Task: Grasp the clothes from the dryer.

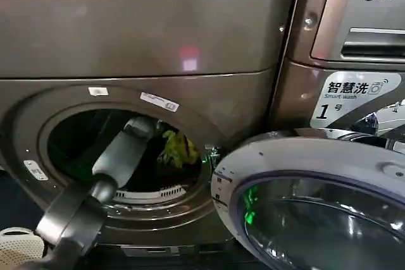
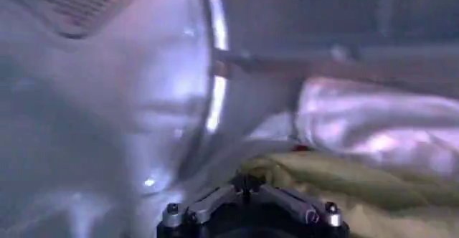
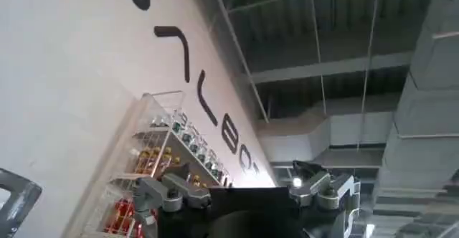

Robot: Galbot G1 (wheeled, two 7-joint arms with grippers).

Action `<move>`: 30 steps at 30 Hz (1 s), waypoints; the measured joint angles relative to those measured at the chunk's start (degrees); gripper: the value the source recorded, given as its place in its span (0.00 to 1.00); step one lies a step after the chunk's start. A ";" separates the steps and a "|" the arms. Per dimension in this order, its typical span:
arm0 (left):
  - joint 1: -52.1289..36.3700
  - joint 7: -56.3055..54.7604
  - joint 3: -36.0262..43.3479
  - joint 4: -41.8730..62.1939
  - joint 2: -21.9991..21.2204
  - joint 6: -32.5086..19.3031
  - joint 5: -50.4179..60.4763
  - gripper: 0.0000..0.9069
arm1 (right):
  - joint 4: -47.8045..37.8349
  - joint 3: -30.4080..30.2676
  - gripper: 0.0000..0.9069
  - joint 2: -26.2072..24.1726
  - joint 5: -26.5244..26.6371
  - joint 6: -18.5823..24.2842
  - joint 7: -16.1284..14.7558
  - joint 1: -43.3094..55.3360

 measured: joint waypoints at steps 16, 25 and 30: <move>6.38 -22.24 -8.79 -12.69 -1.31 -5.83 -13.96 0.00 | 0.02 -0.33 1.00 0.04 0.14 0.23 0.48 0.16; 9.44 -32.21 -13.10 -18.08 -2.97 -9.22 -16.34 0.00 | -0.10 0.22 1.00 -0.23 0.50 0.58 0.52 -0.24; 10.97 -36.29 -15.36 -20.24 -3.34 -10.35 -16.74 0.00 | -0.23 0.42 1.00 -0.44 0.61 0.42 0.53 -0.30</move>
